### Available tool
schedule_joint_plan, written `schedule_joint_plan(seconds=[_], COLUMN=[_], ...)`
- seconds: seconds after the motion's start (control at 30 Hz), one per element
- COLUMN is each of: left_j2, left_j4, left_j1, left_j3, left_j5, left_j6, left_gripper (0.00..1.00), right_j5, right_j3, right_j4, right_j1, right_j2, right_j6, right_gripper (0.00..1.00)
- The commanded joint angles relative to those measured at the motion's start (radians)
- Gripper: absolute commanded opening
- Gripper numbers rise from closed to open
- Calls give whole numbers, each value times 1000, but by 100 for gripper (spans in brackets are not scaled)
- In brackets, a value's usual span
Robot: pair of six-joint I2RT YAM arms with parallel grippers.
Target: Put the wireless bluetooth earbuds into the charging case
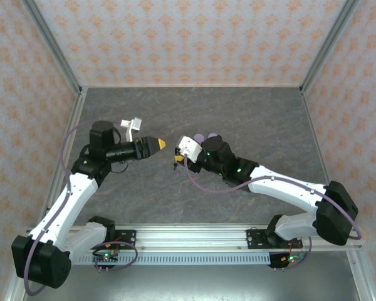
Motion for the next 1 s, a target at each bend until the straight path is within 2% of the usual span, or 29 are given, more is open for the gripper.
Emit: schedule_joint_plan(seconds=[0.0,0.27,0.37,0.53,0.77,0.97], left_j2=[41,91,100,124,124,135], left_j4=[74,17,29,35,41,39], left_j1=[-21,-89,-95,-107,-130,-155], left_j3=[5,18,8,15,12,6], left_j5=[12,55,48,44,37,25], left_j6=[23,142,138,136,137,143], left_gripper=[66,65,64,55,54,46], right_j5=[-23,-55,-61,-96,-110,-119], right_j3=[-7,14,23,30,39,39], right_j4=[54,49,39,36,55,84], right_j1=[5,5,5,5,4,4], right_j2=[-31,-4,1,1,16,17], right_j6=[-42,-65,-72,-62,-43,-25], right_gripper=[36,36,36,36,36,37])
